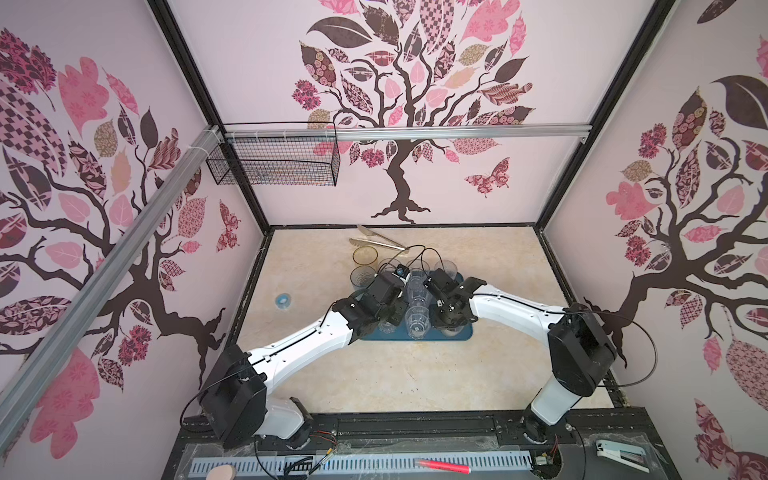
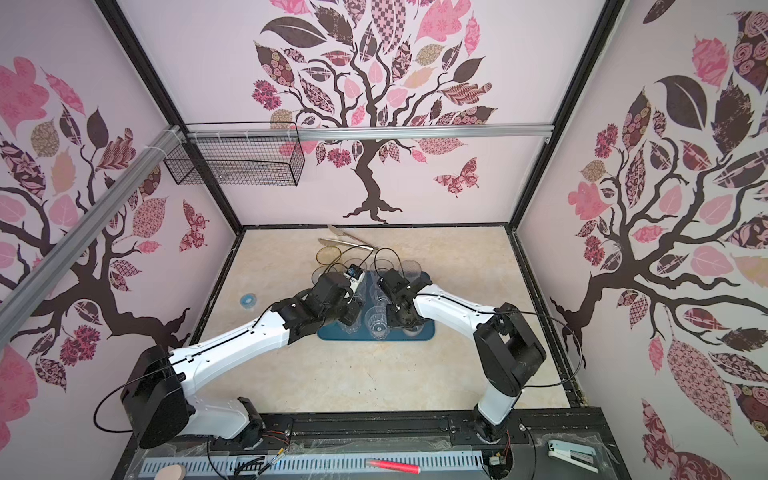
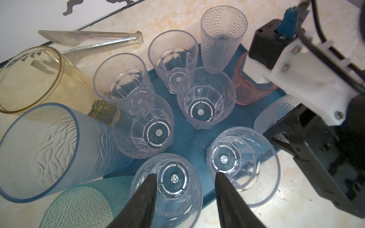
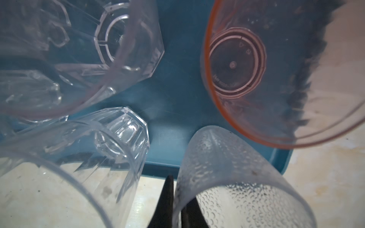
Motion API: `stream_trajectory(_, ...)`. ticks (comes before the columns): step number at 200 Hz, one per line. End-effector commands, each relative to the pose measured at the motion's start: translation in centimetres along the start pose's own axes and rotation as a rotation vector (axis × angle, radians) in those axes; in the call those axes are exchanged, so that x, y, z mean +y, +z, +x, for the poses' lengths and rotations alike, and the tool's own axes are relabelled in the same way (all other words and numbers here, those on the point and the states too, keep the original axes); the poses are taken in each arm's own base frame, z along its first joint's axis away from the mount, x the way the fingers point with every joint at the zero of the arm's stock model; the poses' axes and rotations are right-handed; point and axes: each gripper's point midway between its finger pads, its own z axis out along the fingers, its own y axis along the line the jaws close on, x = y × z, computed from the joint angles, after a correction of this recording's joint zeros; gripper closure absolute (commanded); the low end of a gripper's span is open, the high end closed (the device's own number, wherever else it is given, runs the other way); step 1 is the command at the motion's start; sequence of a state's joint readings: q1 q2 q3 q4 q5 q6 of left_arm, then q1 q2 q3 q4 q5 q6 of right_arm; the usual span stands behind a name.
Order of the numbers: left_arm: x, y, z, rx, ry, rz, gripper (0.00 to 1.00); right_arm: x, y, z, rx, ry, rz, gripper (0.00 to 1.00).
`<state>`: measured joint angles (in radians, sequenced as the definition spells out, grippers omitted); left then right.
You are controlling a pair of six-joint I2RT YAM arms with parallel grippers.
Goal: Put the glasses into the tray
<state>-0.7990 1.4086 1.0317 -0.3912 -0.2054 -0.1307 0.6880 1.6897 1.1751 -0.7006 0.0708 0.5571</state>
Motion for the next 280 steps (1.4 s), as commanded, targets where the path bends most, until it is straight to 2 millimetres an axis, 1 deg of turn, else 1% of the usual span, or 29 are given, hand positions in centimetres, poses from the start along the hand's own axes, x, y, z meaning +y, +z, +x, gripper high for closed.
stream_trajectory(1, 0.5, -0.1, 0.9, 0.011, -0.005, -0.016, 0.49, -0.3, 1.4, 0.6, 0.029, -0.007, 0.021, 1.00)
stream_trajectory(21, 0.5, -0.1, 1.0, 0.012, -0.009, -0.018, 0.49, -0.1, 1.3, 0.5, 0.030, -0.008, 0.016, 1.00)
stream_trajectory(26, 0.6, -0.1, 1.0, 0.014, -0.010, -0.021, 0.49, 0.0, 1.2, 0.4, 0.029, -0.007, 0.013, 0.97)
stream_trajectory(45, 1.2, -0.6, 0.6, -0.004, -0.018, -0.050, 0.49, 0.3, 0.5, -0.1, 0.020, -0.011, 0.004, 0.79)
stream_trajectory(67, 2.2, -1.5, 0.0, -0.034, -0.034, -0.083, 0.49, 0.5, -0.9, -1.0, -0.020, -0.027, -0.004, 0.63)
stream_trajectory(74, 2.5, -1.8, -0.1, -0.044, -0.038, -0.092, 0.49, 0.4, -1.4, -1.2, -0.028, -0.036, -0.001, 0.59)
stream_trajectory(95, 3.3, -3.2, -0.7, -0.081, -0.051, -0.116, 0.49, 0.3, -3.5, -1.8, -0.062, -0.055, -0.003, 0.50)
stream_trajectory(120, 4.3, -4.4, -1.3, -0.124, -0.070, -0.153, 0.48, 0.4, -6.6, -2.4, -0.125, -0.055, -0.040, 0.39)
stream_trajectory(147, 5.6, -5.5, -2.3, -0.172, -0.109, -0.180, 0.48, -0.6, -10.5, -3.6, -0.228, -0.056, -0.024, 0.28)
stream_trajectory(163, 6.3, -6.3, -2.9, -0.200, -0.115, -0.197, 0.47, -1.2, -12.5, -4.9, -0.317, -0.037, -0.031, 0.25)
stream_trajectory(179, 7.2, -7.1, -3.4, -0.226, -0.125, -0.216, 0.46, -2.6, -14.4, -6.5, -0.388, 0.024, -0.049, 0.23)
stream_trajectory(202, 9.2, -8.6, -3.7, -0.261, -0.177, -0.245, 0.46, -5.8, -16.8, -8.7, -0.504, 0.136, -0.051, 0.22)
stream_trajectory(215, 10.6, -9.6, -3.6, -0.292, -0.229, -0.265, 0.43, -8.0, -18.2, -10.2, -0.598, 0.211, -0.026, 0.20)
stream_trajectory(224, 11.7, -10.2, -3.4, -0.319, -0.269, -0.275, 0.41, -10.0, -19.4, -11.2, -0.680, 0.288, 0.033, 0.18)
stream_trajectory(233, 13.4, -10.8, -3.0, -0.350, -0.320, -0.311, 0.38, -11.7, -20.7, -12.2, -0.773, 0.352, 0.083, 0.15)
stream_trajectory(238, 14.4, -11.1, -2.8, -0.368, -0.350, -0.334, 0.37, -12.3, -21.2, -12.6, -0.814, 0.372, 0.095, 0.14)
stream_trajectory(246, 16.3, -11.5, -2.1, -0.383, -0.386, -0.398, 0.35, -13.3, -22.0, -13.1, -0.882, 0.400, 0.139, 0.10)
stream_trajectory(253, 18.5, -11.9, -1.5, -0.388, -0.404, -0.497, 0.34, -14.1, -22.5, -13.4, -0.938, 0.425, 0.170, 0.06)
stream_trajectory(261, 20.6, -12.5, -0.7, -0.378, -0.423, -0.612, 0.32, -15.0, -22.8, -13.7, -0.994, 0.438, 0.208, 0.02)
stream_trajectory(266, 21.7, -12.4, -0.2, -0.371, -0.432, -0.668, 0.31, -15.6, -22.9, -13.7, -1.024, 0.451, 0.232, 0.00)
stream_trajectory(280, 23.9, -12.2, 1.0, -0.370, -0.462, -0.759, 0.31, -17.8, -22.5, -13.5, -1.070, 0.506, 0.286, 0.00)
